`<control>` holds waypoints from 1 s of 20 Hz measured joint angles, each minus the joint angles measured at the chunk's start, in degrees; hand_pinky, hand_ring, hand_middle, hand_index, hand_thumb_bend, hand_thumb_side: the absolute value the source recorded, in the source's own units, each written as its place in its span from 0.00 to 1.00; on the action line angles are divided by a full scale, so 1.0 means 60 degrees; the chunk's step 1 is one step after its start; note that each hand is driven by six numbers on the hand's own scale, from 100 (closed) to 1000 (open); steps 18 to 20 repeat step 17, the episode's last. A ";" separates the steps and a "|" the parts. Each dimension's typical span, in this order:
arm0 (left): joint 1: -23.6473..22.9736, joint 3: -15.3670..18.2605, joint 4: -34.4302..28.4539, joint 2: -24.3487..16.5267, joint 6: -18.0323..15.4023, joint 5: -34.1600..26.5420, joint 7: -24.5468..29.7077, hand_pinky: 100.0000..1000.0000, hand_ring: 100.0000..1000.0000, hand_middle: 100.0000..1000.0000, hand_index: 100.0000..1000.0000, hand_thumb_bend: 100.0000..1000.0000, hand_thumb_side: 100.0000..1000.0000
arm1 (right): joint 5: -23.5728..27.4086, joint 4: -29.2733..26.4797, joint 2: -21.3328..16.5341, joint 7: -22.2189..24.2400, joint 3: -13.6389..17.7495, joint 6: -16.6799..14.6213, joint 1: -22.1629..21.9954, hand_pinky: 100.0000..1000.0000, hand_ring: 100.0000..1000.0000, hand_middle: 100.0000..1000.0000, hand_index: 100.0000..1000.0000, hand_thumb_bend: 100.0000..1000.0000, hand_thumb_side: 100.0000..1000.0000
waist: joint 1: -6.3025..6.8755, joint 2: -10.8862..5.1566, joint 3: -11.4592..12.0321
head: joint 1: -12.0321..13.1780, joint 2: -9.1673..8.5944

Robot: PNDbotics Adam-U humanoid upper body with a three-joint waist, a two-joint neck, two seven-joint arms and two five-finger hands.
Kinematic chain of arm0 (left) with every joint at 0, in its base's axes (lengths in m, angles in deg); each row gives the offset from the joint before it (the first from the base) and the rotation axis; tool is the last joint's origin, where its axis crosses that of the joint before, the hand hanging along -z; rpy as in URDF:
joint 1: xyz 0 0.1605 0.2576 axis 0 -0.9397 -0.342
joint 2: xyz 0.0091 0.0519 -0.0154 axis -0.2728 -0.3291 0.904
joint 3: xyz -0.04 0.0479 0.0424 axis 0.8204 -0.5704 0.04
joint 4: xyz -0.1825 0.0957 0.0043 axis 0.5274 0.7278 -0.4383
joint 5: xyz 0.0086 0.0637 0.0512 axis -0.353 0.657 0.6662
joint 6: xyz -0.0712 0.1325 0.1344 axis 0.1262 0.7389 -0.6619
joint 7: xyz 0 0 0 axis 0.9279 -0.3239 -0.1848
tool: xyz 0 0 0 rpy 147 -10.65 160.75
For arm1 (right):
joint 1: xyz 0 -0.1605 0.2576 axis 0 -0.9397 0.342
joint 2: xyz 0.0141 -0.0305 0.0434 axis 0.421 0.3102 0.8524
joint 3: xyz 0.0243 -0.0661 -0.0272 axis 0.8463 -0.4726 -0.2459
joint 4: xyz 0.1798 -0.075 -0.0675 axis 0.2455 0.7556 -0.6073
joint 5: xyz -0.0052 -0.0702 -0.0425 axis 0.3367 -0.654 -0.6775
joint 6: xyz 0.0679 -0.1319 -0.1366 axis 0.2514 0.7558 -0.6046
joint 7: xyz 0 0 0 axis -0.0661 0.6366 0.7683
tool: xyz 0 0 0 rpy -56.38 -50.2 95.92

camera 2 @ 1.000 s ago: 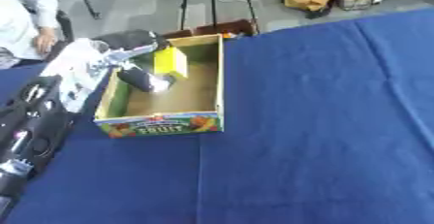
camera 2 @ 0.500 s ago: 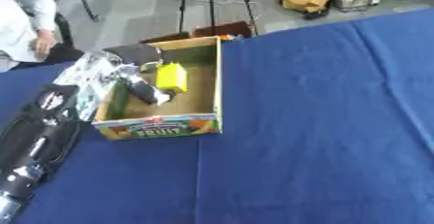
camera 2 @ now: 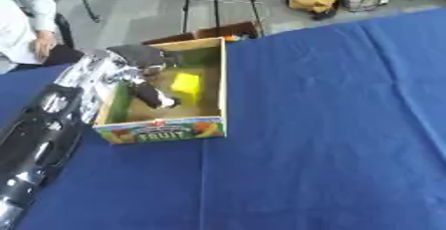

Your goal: Pick up objects on the table and place them in the box.

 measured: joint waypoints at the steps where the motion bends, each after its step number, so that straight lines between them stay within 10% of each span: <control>1: 0.0001 0.0001 -0.0064 0.0000 -0.0007 0.0029 -0.0007 0.93 1.00 1.00 1.00 0.40 0.68 | 0.0007 0.0000 0.0000 0.0003 0.0000 0.0003 0.0000 0.70 0.70 0.53 0.77 0.00 0.95 | 0.0000 0.0000 0.0003 | 0.0000 0.0001; 5: 0.0001 0.0103 -0.0489 0.0001 0.0018 -0.0034 -0.0214 0.92 1.00 1.00 1.00 0.32 0.72 | 0.0025 0.0000 0.0001 0.0008 0.0001 0.0008 0.0000 0.70 0.70 0.53 0.77 0.00 0.95 | 0.0000 0.0000 0.0021 | -0.0019 0.0043; 10: -0.0224 0.0647 -0.2557 -0.0018 0.0595 -0.1054 -0.1731 0.83 0.99 0.98 1.00 0.11 0.99 | 0.0027 0.0000 0.0005 -0.0032 0.0009 0.0007 -0.0003 0.70 0.70 0.54 0.77 0.00 0.95 | -0.0003 0.0000 0.0208 | -0.0168 0.0263; 17: -0.1988 0.1359 -0.6439 -0.0389 0.2704 -0.5045 -0.5888 0.73 0.90 0.88 1.00 0.01 1.00 | 0.0026 0.0000 0.0074 -0.0313 0.0135 -0.0011 -0.0003 0.69 0.69 0.55 0.76 0.00 0.95 | -0.0251 -0.0009 0.0698 | -0.0516 0.0682; 20: -0.1988 0.1359 -0.6439 -0.0389 0.2704 -0.5045 -0.5888 0.73 0.90 0.88 1.00 0.01 1.00 | 0.0026 0.0000 0.0074 -0.0313 0.0135 -0.0011 -0.0003 0.69 0.69 0.55 0.76 0.00 0.95 | -0.0251 -0.0009 0.0698 | -0.0516 0.0682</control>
